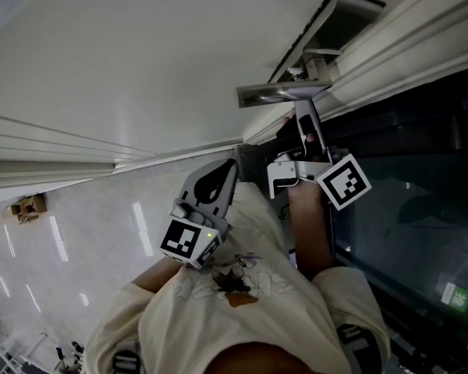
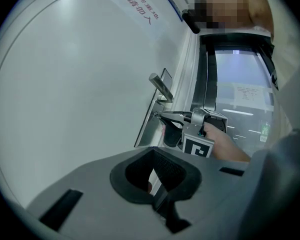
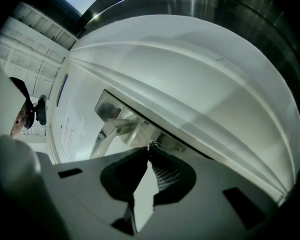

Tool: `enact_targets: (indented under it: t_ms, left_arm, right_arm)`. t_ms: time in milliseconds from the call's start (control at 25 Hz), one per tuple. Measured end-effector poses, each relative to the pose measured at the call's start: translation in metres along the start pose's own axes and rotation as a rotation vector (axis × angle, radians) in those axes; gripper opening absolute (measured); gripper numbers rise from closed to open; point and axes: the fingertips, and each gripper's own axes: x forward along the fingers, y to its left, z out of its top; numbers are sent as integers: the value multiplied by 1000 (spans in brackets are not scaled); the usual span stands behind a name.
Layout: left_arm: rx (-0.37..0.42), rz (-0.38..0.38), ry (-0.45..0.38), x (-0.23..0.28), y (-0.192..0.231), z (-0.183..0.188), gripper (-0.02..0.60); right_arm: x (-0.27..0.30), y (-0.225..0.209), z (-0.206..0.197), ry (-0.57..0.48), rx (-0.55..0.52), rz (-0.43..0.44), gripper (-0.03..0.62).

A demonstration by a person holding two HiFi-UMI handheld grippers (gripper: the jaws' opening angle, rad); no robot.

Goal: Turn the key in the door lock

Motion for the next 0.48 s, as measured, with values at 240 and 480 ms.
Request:
enact_targets:
  t_ms: [240,480]
  left_arm:
    - [7,-22,4,2,-5,-1,5]
    - [10,-31,8,5,-8,-2,5]
  right_arm:
    - [0,0,-1,-4,22,7,31]
    - [0,-3,-1,-10,123,43,38]
